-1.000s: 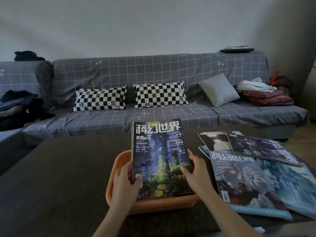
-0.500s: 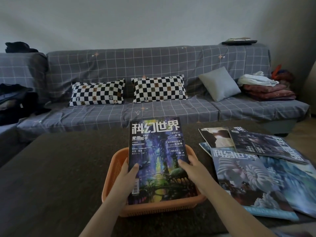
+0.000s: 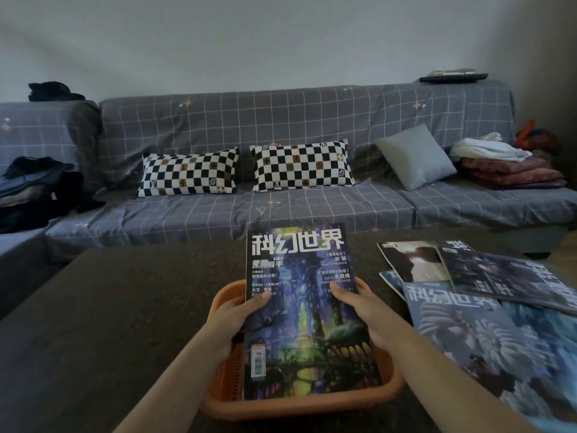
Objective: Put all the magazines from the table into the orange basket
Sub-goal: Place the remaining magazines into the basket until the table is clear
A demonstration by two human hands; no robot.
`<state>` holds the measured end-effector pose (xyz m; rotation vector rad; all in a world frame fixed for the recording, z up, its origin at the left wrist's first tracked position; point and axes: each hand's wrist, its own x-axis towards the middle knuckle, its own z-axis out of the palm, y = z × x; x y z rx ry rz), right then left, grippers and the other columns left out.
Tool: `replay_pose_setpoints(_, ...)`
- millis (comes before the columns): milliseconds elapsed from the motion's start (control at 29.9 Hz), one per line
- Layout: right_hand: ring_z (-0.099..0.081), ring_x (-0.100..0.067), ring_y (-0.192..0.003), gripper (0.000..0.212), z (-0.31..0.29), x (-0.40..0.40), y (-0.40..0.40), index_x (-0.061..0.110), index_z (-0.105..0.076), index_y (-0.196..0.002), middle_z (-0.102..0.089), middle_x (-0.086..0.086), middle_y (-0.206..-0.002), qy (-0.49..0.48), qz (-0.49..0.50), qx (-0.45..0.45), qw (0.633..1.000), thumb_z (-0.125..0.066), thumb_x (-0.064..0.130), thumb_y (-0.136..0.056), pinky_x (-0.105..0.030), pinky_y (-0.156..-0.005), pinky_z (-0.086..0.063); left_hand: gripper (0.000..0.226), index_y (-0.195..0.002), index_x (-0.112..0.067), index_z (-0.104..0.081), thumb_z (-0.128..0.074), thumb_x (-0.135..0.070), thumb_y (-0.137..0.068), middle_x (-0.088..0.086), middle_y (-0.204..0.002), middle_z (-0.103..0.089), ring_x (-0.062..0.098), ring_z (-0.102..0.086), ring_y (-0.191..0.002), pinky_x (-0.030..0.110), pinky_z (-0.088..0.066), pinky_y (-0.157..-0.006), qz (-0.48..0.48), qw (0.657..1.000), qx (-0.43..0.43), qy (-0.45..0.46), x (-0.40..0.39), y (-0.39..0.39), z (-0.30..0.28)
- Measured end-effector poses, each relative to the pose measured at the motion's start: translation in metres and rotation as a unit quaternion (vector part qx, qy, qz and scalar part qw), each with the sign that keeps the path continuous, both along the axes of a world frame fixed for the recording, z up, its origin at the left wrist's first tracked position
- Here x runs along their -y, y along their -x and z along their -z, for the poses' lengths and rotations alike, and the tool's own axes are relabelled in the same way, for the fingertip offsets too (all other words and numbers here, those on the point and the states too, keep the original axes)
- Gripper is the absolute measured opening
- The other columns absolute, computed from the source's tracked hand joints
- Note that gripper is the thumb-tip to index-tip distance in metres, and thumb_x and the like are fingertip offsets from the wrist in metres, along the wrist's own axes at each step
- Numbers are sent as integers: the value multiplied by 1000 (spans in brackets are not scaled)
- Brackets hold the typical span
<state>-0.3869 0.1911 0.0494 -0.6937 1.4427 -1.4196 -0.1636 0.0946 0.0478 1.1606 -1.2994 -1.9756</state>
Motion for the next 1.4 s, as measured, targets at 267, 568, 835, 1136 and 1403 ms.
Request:
replay_pose_setpoints(267, -69, -25, -93, 37, -2, -4, 1, 20, -69, -101, -72, -6, -104, 77, -10, -21, 997, -72, 38, -69, -41, -85, -53, 56, -105, -12, -68, -88, -29, -56, 20, -102, -73, 38, -71, -91, 45, -58, -75, -14, 993, -79, 89, 1, -8, 0)
replay_pose_setpoints(568, -70, -24, -90, 51, -17, 6, 11, 24, -68, -107, -73, -5, -102, 221, -22, -27, 975, -81, 33, -59, -28, -67, -57, 73, -119, -28, -63, -93, -35, -53, 6, -116, -71, 27, -68, -105, 36, -58, -78, 15, 970, -105, 221, 23, -9, -19)
replay_pose_setpoints(835, -62, -17, -109, 89, 5, 12, 13, 30, -42, -134, -66, 2, -118, 198, -80, -55, 976, -88, 32, -58, -26, -79, -54, 77, -120, -41, -57, -94, -33, -53, -1, -118, -68, 20, -66, -108, 27, -58, -76, 42, 965, -70, 250, 33, -18, 5)
replay_pose_setpoints(1136, -67, -28, -100, 71, 12, 24, 10, 21, -62, -114, -70, -8, -109, 183, -58, 1, 981, -91, 33, -50, -33, -74, -56, 82, -110, -43, -61, -91, -57, -35, -4, -108, -72, 18, -71, -97, 29, -60, -67, -47, 965, -78, 244, 28, 4, 9)
replay_pose_setpoints(1403, -66, -27, -103, 68, -1, 34, 10, 17, -61, -114, -70, -8, -111, 177, -76, -41, 980, -88, 32, -54, -41, -85, -49, 102, -127, -39, -50, -88, -63, -36, -2, -124, -63, 22, -65, -107, 39, -59, -77, -91, 965, -53, 240, 27, 0, 13)
